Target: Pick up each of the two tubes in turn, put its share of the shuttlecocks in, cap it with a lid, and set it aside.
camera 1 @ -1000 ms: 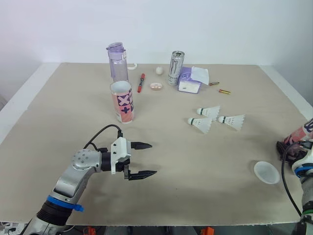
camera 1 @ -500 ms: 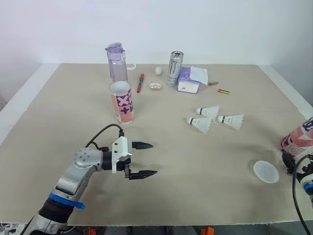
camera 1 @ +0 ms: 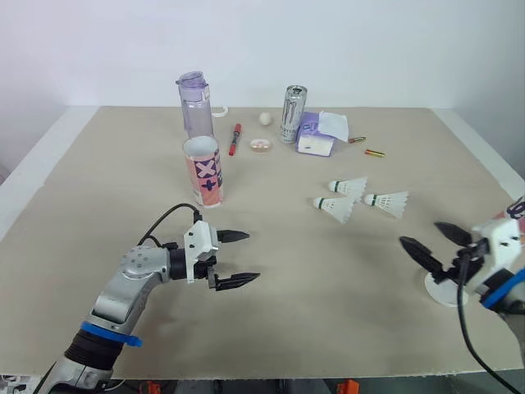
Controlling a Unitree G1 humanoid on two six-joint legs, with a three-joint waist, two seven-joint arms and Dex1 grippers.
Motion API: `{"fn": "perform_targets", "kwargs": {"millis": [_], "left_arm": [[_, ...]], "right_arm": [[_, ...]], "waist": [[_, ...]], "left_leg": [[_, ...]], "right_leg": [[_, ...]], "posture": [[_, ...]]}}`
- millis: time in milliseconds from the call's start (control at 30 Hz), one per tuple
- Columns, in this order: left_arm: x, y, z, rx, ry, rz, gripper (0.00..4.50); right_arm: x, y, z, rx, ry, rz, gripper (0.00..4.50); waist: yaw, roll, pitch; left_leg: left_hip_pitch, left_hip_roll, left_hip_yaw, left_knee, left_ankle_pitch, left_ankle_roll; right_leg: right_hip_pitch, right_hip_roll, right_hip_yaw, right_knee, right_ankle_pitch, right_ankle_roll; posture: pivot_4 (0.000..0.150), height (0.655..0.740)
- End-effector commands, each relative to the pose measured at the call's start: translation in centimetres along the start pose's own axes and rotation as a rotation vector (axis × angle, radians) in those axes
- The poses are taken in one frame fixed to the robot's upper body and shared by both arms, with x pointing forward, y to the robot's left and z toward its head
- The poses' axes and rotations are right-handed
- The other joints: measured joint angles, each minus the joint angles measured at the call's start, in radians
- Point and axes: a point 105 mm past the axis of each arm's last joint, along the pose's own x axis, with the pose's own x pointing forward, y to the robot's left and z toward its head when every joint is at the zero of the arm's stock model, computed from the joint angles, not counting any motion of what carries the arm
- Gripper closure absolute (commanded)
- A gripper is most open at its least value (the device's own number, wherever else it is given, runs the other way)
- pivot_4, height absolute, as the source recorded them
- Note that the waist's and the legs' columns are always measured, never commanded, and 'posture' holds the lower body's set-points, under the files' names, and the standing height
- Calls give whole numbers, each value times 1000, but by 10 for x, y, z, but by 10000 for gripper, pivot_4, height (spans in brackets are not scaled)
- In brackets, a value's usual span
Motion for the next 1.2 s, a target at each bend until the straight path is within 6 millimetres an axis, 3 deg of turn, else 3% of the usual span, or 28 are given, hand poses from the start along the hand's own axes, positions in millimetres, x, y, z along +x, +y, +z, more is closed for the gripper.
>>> {"fn": "perform_targets", "kwargs": {"millis": [33,233,500,800,1200], "left_arm": [[-13,14,2,42,28,117,0],[-26,32,-3,-6,22,317,0],[-46,62,-8,-65,4,579,0],[-47,90,-15,-125,1,685,0],[-33,118,-18,-176,7,677,0]], "right_arm": [[26,25,24,-83,-94,181,366],[67,53,41,-61,-177,437,366],[101,67,49,-94,-213,598,366],[120,70,54,-134,-236,628,366],[124,70,56,-167,-246,585,366]], "waist": [[0,-1,1],[6,-4,2],[15,-4,2],[17,-4,2],[22,-4,2]], "left_leg": [[0,0,0,0,0,0],[-1,1,-1,0,0,0],[-4,0,-2,0,0,0],[-4,1,-2,1,0,0],[-4,0,-2,1,0,-1]], "right_leg": [[0,0,0,0,0,0],[0,0,-2,0,0,0],[-2,0,-4,0,4,-2],[-2,0,-6,1,5,-2],[-2,1,-6,1,6,-3]], "posture": [[1500,7400],[1500,7400],[1500,7400],[1500,7400],[1500,7400]]}}
